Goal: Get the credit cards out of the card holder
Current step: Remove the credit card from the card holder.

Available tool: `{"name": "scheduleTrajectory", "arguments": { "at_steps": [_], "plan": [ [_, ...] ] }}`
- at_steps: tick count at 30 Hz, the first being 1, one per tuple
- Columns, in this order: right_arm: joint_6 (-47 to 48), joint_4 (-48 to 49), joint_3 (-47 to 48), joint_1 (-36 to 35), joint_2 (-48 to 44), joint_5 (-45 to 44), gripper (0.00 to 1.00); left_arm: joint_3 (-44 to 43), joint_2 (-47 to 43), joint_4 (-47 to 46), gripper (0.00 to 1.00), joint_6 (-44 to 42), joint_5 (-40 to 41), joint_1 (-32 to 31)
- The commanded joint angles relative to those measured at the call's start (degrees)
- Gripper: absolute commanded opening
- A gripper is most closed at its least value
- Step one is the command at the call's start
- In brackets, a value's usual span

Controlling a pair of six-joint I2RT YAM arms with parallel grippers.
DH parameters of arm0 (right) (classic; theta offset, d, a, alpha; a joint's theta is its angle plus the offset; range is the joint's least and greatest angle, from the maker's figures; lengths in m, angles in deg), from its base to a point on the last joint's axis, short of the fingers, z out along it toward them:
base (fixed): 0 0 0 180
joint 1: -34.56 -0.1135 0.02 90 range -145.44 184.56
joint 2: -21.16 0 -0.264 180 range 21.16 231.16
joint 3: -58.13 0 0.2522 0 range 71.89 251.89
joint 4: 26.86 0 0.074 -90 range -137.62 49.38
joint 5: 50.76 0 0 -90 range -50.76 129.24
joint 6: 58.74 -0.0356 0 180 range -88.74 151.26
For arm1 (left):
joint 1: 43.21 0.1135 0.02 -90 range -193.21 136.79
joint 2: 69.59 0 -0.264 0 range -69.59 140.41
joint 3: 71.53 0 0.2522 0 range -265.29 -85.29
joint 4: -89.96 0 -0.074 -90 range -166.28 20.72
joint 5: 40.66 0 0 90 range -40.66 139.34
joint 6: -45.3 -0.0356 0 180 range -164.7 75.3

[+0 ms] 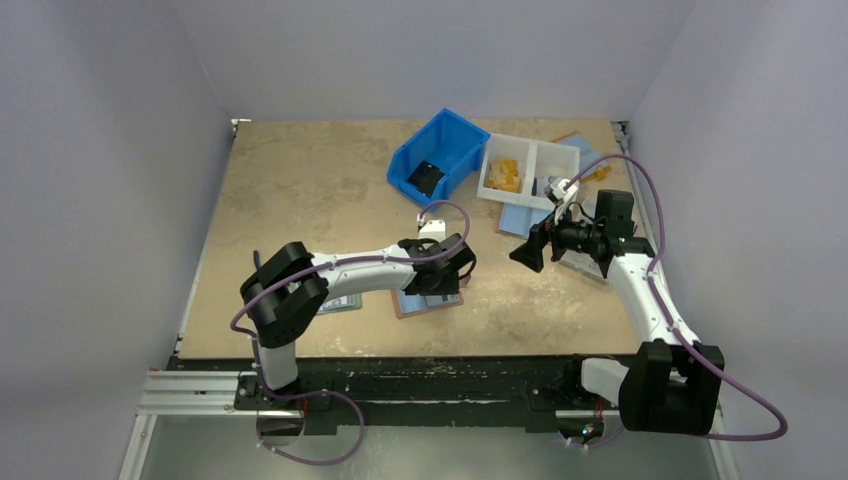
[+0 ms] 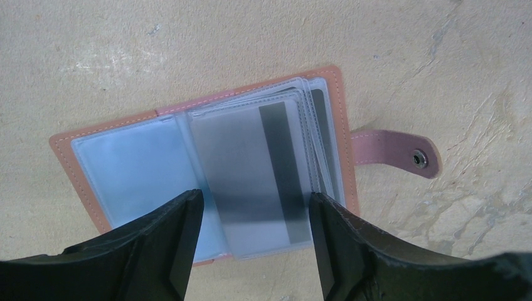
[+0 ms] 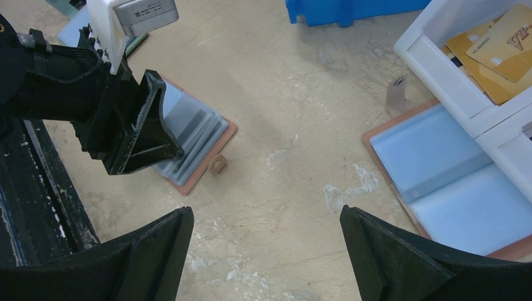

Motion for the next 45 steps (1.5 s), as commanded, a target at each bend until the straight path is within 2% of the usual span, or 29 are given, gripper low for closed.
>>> {"name": "scheduleTrajectory", "arguments": {
  "at_steps": [1, 17, 45],
  "plan": [
    [0.69, 0.19, 2.15, -0.45, -1.03, -0.01, 0.99, -1.94, 1.07, 0.31, 0.68, -0.38, 0.32, -0.28],
    [0.71, 0.07, 2.06, -0.62, -0.98, -0.09, 0.99, -2.88, 2.52, 2.01, 0.72, 0.97, 0.64, -0.28],
    [0.8, 0.07, 1.96, -0.71, -1.02, -0.13, 0.99, -0.57, -2.05, -1.66, 0.74, -0.21, -0.32, -0.36]
  ]
}}
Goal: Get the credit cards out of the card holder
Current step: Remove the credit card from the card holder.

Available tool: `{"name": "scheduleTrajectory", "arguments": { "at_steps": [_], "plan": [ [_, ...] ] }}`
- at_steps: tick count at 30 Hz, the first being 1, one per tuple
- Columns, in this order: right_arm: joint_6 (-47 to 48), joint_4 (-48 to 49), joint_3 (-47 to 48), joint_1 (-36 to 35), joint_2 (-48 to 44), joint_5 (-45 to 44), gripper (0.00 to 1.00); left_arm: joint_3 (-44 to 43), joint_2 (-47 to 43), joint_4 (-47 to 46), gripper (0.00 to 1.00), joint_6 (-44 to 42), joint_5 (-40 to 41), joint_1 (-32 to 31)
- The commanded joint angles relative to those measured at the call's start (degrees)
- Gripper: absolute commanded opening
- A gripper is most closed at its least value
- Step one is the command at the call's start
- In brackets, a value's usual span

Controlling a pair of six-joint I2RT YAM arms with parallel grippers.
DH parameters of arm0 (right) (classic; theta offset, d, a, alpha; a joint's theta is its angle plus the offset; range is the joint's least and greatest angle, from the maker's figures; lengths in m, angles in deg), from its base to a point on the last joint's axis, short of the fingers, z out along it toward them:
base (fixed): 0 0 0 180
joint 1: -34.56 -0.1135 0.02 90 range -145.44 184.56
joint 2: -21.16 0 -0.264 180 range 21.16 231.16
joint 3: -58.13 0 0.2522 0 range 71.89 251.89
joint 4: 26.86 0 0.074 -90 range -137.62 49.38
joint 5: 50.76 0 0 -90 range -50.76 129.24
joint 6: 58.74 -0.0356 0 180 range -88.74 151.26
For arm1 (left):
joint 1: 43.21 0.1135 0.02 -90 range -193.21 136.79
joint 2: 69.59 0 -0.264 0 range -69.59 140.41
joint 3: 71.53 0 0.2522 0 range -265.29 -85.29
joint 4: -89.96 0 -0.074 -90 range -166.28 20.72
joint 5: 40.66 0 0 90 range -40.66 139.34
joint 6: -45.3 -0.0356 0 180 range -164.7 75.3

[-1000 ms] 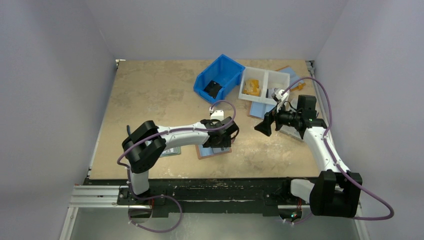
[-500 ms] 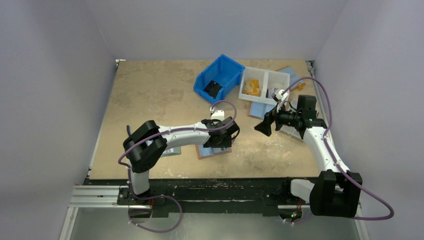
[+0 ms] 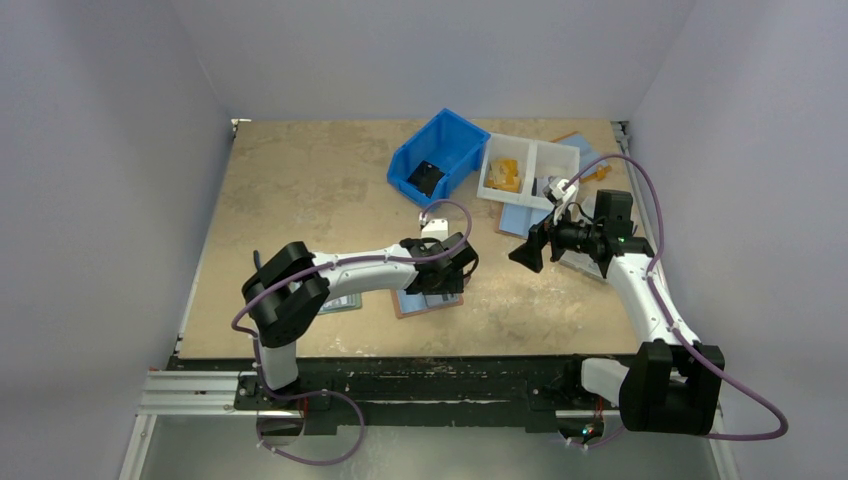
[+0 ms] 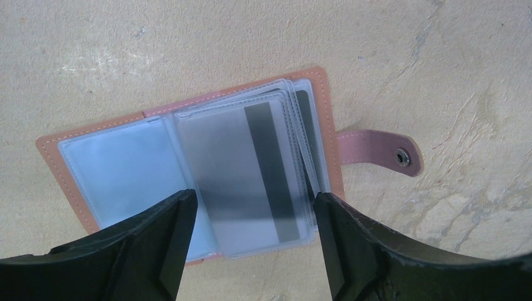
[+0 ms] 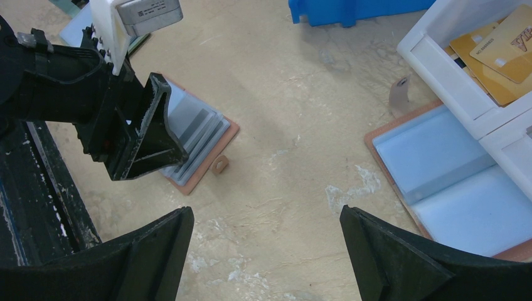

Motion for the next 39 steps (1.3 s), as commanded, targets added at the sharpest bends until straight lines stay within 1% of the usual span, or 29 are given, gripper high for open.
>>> {"name": "scheduleTrajectory", "arguments": {
  "at_steps": [1, 11, 22, 28, 36, 39],
  "plan": [
    [0.78, 0.11, 1.96, -0.34, -0.98, -0.1, 0.99, 0.51, -2.31, -1.62, 0.74, -0.42, -0.04, -0.1],
    [0.78, 0.11, 2.03, -0.34, -1.04, -0.18, 0.99, 1.25, -0.45, -0.52, 0.73, 0.82, 0.99, -0.01],
    [0.78, 0.02, 1.97, -0.34, -1.2, -0.11, 0.99, 1.89, -1.21, 0.22, 0.69, 1.03, 1.99, -0.01],
    [0.77, 0.02, 1.99, -0.34, -1.2, -0.08, 0.99, 3.14, -3.54, -0.1, 0.62, 0.7, 2.32, -0.01],
    [0.86, 0.02, 1.8, -0.34, -1.55, -0.59, 0.99, 5.84, -7.01, -2.54, 0.55, -0.49, 0.71, 0.07],
    [0.9, 0.02, 1.71, -0.34, -1.54, -0.7, 0.99, 7.49, -9.13, -4.43, 0.55, -0.85, -0.34, 0.16]
  ]
}}
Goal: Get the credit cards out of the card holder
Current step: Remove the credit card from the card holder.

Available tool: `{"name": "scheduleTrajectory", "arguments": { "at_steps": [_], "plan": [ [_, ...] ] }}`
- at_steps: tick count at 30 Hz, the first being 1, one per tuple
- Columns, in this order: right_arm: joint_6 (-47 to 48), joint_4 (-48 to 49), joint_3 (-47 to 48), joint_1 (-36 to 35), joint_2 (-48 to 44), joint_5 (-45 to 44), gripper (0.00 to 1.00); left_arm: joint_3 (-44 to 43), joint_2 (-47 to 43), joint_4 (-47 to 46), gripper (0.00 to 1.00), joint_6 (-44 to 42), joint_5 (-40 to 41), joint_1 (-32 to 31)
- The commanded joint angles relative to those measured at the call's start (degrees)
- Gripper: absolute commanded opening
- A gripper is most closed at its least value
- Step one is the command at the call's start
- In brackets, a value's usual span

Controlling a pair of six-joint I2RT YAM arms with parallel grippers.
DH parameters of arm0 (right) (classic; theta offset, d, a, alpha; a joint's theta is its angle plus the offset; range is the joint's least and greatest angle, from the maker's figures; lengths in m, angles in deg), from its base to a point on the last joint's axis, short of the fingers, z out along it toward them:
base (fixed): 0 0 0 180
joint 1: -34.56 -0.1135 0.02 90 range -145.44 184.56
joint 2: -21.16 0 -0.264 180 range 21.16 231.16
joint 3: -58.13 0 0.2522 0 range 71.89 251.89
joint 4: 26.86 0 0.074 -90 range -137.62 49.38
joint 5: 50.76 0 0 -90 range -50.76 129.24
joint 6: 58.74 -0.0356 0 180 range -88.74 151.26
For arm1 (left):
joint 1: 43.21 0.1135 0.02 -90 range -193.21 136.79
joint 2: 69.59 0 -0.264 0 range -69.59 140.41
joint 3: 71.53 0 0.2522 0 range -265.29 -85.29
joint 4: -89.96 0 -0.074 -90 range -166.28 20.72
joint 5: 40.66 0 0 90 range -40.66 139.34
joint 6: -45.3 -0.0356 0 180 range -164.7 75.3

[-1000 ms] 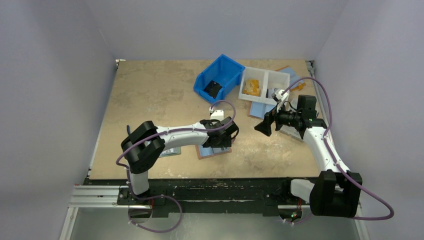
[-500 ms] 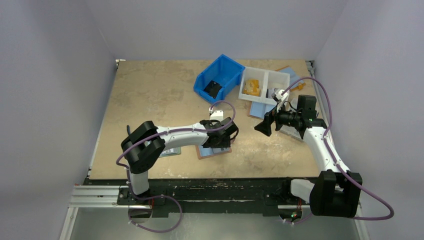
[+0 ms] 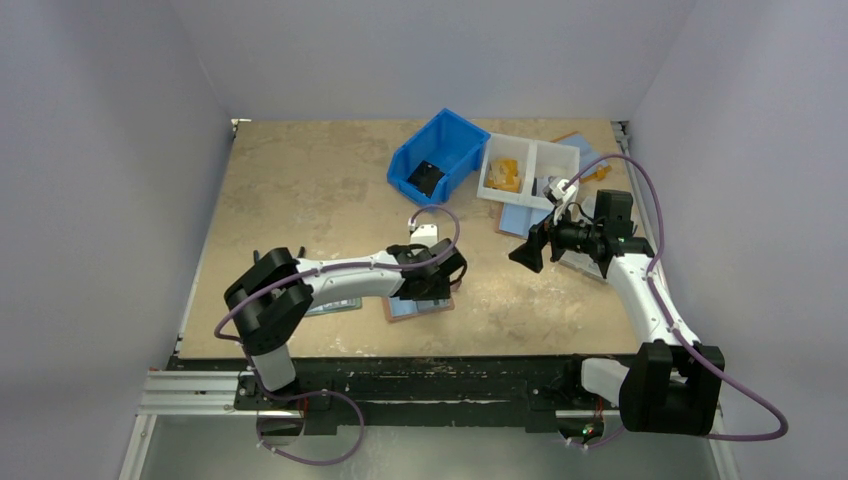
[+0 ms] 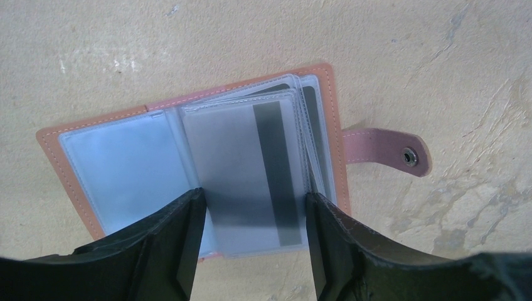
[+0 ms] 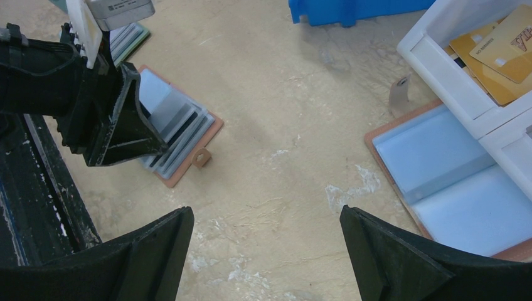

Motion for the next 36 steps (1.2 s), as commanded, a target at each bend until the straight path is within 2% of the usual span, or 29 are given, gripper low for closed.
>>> {"name": "scheduleTrajectory", "arguments": {
  "at_steps": [1, 7, 13, 17, 25, 30, 36],
  "plan": [
    [0.97, 0.11, 1.7, -0.34, -1.37, -0.66, 0.99, 2.22, -5.7, -3.67, 0.55, -1.12, -0.81, 0.16],
    [1.04, 0.05, 1.61, -0.34, -1.24, -0.5, 0.99, 8.82, -11.14, -11.79, 0.54, -3.04, -4.89, 1.57],
    [1.19, -0.01, 1.61, -0.34, -1.11, -0.4, 0.99, 18.11, -16.15, -23.27, 0.54, -4.0, -15.16, 5.83],
    [1.26, -0.07, 1.69, -0.34, -0.93, -0.31, 0.99, 22.17, -19.21, -27.75, 0.53, -4.52, -18.33, 8.16],
    [1.35, -0.15, 1.61, -0.34, -0.69, -0.22, 0.99, 19.65, -19.71, -25.33, 0.56, -7.26, -17.55, 8.25],
    [1.29, -0.15, 1.66, -0.34, -0.46, -0.22, 0.99, 11.99, -16.49, -15.39, 0.6, -10.77, -10.43, 4.75],
    [1.37, -0.12, 1.62, -0.34, -0.28, -0.35, 0.99, 6.15, -11.24, -8.87, 0.64, -9.68, -5.1, 1.99]
  ]
}}
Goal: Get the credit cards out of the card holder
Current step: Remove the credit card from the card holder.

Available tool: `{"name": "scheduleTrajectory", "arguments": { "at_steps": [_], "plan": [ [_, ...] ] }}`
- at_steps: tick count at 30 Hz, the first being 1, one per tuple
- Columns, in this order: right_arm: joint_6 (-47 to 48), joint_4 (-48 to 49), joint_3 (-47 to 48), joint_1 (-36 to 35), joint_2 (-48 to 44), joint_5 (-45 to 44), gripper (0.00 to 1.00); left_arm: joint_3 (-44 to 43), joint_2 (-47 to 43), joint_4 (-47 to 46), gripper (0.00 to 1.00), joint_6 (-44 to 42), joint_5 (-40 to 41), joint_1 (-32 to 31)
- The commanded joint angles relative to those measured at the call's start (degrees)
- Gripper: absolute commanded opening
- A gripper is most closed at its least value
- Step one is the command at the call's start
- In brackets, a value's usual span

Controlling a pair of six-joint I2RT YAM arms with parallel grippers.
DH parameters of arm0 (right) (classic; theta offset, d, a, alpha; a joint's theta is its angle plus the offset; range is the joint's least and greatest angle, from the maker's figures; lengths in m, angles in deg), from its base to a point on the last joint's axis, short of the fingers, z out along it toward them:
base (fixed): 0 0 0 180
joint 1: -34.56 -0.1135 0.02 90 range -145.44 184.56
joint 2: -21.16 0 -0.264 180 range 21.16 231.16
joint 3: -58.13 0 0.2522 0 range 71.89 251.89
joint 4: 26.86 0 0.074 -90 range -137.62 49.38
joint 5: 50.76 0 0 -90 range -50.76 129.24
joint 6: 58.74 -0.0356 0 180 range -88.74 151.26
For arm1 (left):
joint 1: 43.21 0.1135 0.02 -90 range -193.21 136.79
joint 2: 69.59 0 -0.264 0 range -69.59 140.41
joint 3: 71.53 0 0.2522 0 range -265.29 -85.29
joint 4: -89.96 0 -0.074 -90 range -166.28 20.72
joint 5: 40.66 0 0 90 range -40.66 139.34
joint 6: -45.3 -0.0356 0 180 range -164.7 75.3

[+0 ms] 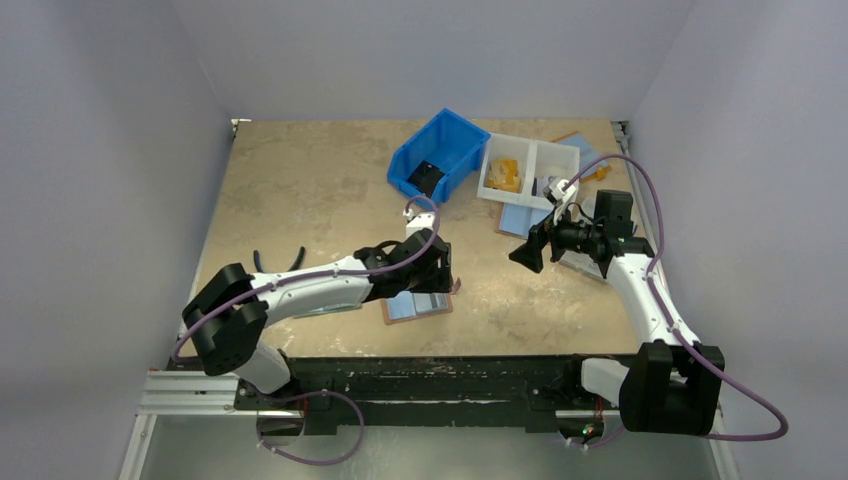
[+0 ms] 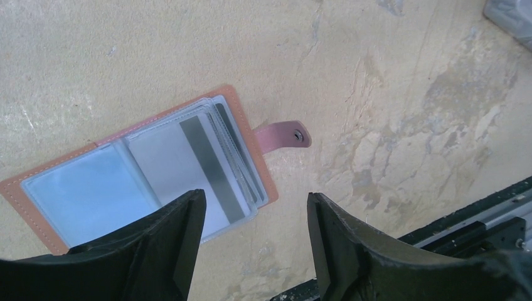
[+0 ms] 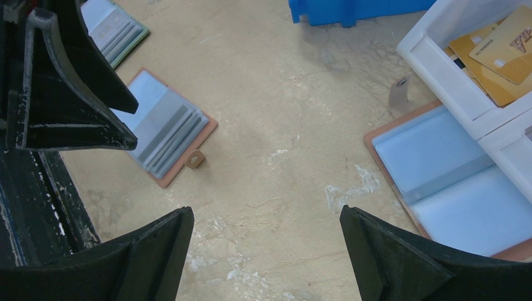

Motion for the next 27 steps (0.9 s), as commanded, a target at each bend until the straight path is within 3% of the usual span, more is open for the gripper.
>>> {"name": "scheduleTrajectory", "arguments": {
  "at_steps": [1, 10, 27],
  "plan": [
    [0.95, -0.02, 1.61, -0.34, -0.27, -0.35, 0.99, -4.69, 3.87, 7.26, 0.64, -0.09, 5.91, -1.55],
    [1.0, -0.03, 1.72, -0.34, -0.19, -0.55, 0.99, -10.81, 11.08, 15.3, 0.64, 3.65, 10.63, -2.78],
    [1.0, -0.03, 1.62, -0.34, -0.01, -0.55, 0.99, -11.72, 14.98, 16.14, 0.63, 3.99, 10.56, -3.09]
  ]
}}
